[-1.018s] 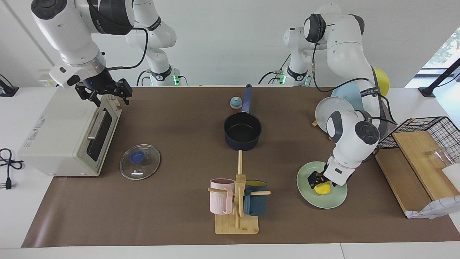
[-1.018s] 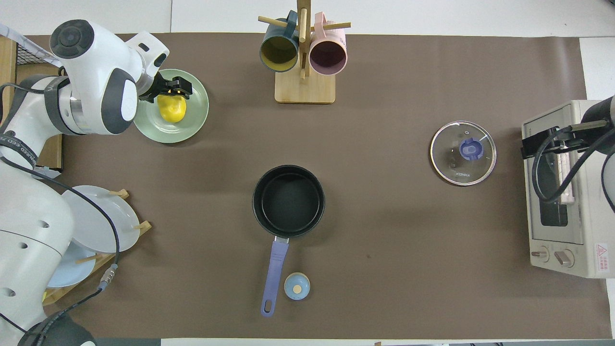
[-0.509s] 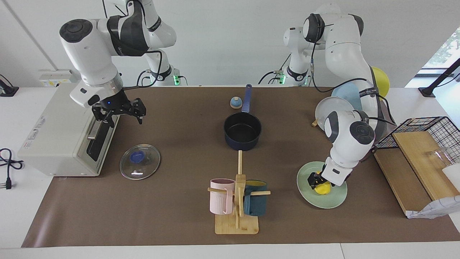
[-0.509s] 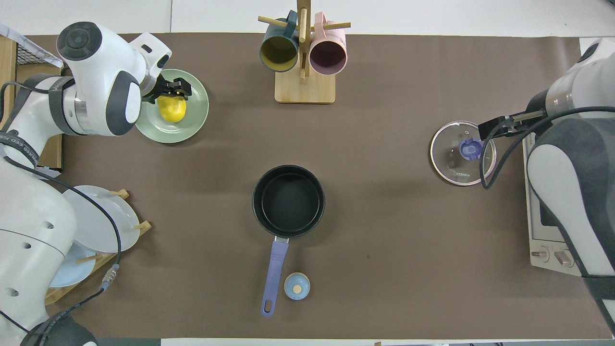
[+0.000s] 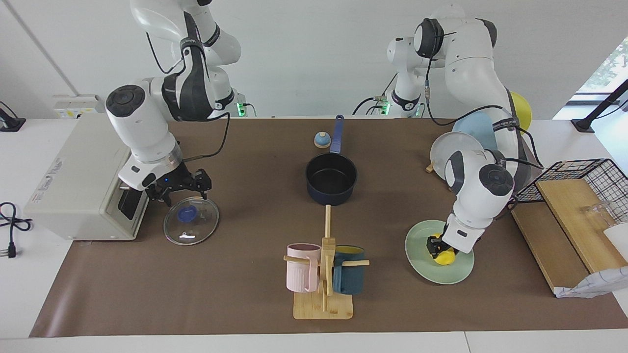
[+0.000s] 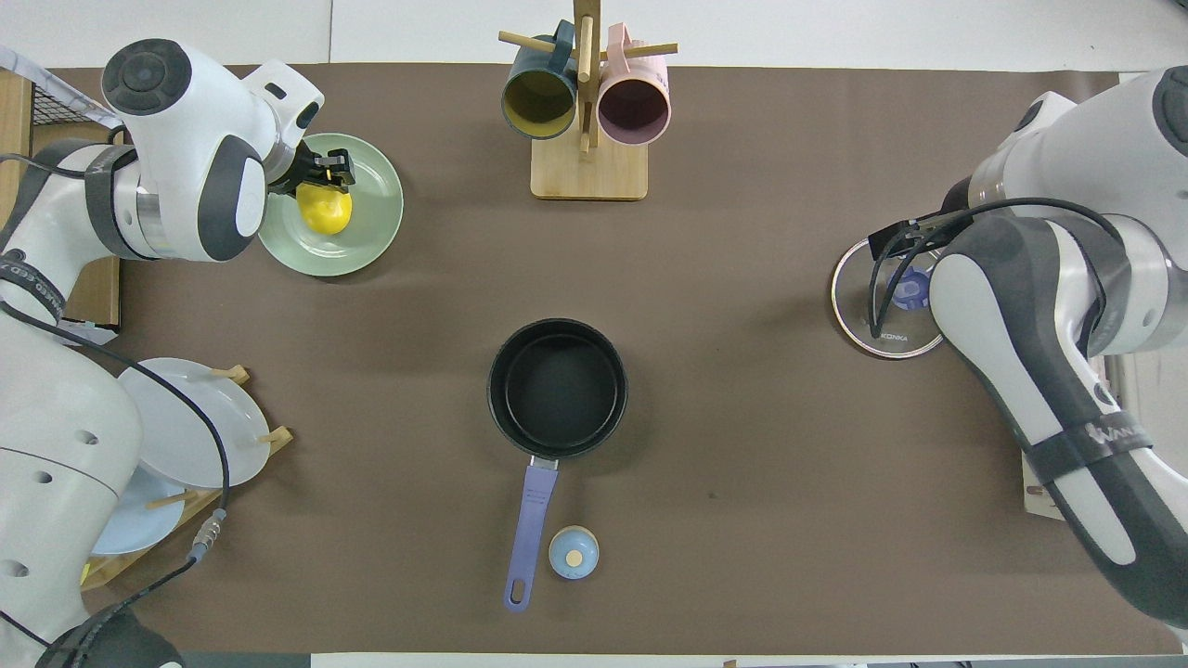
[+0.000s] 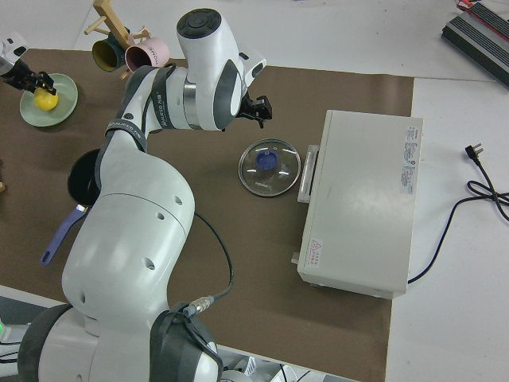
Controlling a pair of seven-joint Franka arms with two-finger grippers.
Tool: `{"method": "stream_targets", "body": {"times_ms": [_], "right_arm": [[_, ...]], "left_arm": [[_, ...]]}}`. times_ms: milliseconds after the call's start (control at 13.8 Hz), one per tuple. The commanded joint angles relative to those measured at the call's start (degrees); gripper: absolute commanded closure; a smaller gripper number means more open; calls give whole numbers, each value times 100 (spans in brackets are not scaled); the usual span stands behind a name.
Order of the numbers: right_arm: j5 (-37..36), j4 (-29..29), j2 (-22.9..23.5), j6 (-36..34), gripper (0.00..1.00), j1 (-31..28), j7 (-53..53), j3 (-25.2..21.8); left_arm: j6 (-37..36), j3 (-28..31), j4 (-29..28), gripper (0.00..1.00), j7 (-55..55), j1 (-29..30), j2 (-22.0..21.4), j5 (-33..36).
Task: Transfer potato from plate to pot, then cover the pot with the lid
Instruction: 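Carry the potato to the pot while the right gripper grasps the lid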
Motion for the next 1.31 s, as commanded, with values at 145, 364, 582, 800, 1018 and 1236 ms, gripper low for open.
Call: {"method": "stream_targets", "body": {"times_ms": [145, 364, 582, 800, 1018, 1236], "right_arm": [[97, -944, -106, 877, 0, -182, -627, 20], [105, -1060, 34, 1063, 0, -208, -837, 12], [105, -1095, 184, 1265, 0, -331, -1154, 12], [97, -1095, 290, 1572, 0, -375, -1322, 12], [97, -1130, 298, 1547, 0, -402, -1261, 12], [97, -1218, 298, 1591, 0, -410, -1260, 12]], "left_arm": [[-1642, 21, -226, 100, -1119, -423, -1640, -499], [-2226, 21, -576, 100, -2191, -1152, -2423, -516], [-1439, 21, -1978, 100, -2914, -2075, -3152, -525], [-75, 21, -2950, 100, -3179, -2726, -3305, -525], [294, 30, -3178, 100, -3144, -3052, -2910, -516], [744, 30, -3452, 100, -2978, -3062, -2892, -508]]}}
